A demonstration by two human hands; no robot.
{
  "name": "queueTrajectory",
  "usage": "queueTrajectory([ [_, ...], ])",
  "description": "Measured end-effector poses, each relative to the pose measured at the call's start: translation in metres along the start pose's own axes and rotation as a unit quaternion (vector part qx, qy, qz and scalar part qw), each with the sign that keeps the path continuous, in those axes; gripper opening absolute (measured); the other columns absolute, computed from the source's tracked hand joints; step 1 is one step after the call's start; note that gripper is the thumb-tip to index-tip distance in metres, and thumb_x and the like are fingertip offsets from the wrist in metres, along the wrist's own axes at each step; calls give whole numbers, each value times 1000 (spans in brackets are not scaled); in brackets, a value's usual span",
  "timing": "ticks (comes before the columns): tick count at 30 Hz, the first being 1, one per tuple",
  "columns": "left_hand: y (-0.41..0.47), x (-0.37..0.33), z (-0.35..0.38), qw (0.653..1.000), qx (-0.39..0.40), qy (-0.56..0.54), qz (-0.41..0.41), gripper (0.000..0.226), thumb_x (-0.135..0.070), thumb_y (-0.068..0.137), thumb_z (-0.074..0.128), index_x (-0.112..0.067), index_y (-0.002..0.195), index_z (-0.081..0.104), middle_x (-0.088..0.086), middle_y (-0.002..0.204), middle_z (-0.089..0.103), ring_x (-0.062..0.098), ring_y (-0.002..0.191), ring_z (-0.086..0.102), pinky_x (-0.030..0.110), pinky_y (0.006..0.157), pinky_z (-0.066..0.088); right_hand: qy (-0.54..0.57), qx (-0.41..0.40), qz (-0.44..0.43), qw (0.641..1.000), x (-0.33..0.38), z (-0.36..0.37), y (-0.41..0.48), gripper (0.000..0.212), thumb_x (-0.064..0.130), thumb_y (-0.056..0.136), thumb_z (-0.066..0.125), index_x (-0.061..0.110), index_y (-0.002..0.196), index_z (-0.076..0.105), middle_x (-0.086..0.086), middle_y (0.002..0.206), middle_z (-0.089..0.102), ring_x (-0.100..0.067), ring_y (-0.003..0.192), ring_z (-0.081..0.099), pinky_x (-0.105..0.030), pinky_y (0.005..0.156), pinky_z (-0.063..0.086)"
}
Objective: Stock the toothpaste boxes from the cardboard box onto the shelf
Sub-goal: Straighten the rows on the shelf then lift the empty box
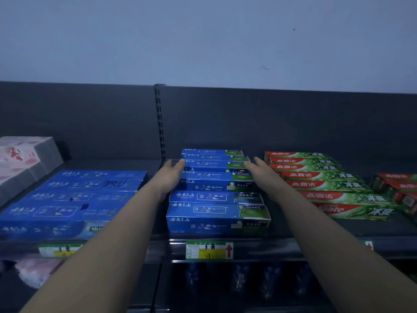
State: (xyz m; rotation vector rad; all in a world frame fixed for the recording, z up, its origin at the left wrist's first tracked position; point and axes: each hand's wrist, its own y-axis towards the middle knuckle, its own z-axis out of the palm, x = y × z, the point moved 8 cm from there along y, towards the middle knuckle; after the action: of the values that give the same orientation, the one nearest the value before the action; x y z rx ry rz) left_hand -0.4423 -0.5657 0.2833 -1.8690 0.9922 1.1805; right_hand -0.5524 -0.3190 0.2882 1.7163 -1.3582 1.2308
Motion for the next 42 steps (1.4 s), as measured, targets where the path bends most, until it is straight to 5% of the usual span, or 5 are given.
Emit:
queueTrajectory([
  [10,32,-6,6,1000,-12,11,7,63,-50,99,35,-12,149,26,2,132,45,13,98,54,33,88,40,121,49,59,990,-5,22,33,77,37,90,56,25,152,12,-9,148,38,-33,120,54,-53,100,45],
  [14,54,-7,7,1000,-4,-19,-2,71,-56,96,37,-21,153,13,1,158,22,25,139,33,43,115,26,99,34,46,993,-3,20,49,74,49,93,47,30,152,7,-3,157,23,-31,137,35,-53,111,32],
  [22,94,22,11,994,32,-94,-35,97,-86,56,45,-38,140,41,-3,144,48,27,125,53,49,107,38,166,36,28,985,-9,27,62,66,50,95,44,29,152,18,3,156,25,-26,141,29,-47,115,25],
  [28,80,25,4,989,56,-126,-47,107,-80,56,56,-25,146,35,0,146,46,25,120,57,48,104,42,230,90,53,968,-25,25,58,109,68,50,78,32,143,34,-2,147,44,-30,126,52,-54,104,41],
  [42,-3,10,11,997,71,-43,2,72,-52,93,47,-37,152,9,-6,159,16,23,145,22,46,119,17,158,150,-8,976,3,23,-35,30,24,93,53,27,123,52,9,106,66,-14,88,66,-31,77,50],
])
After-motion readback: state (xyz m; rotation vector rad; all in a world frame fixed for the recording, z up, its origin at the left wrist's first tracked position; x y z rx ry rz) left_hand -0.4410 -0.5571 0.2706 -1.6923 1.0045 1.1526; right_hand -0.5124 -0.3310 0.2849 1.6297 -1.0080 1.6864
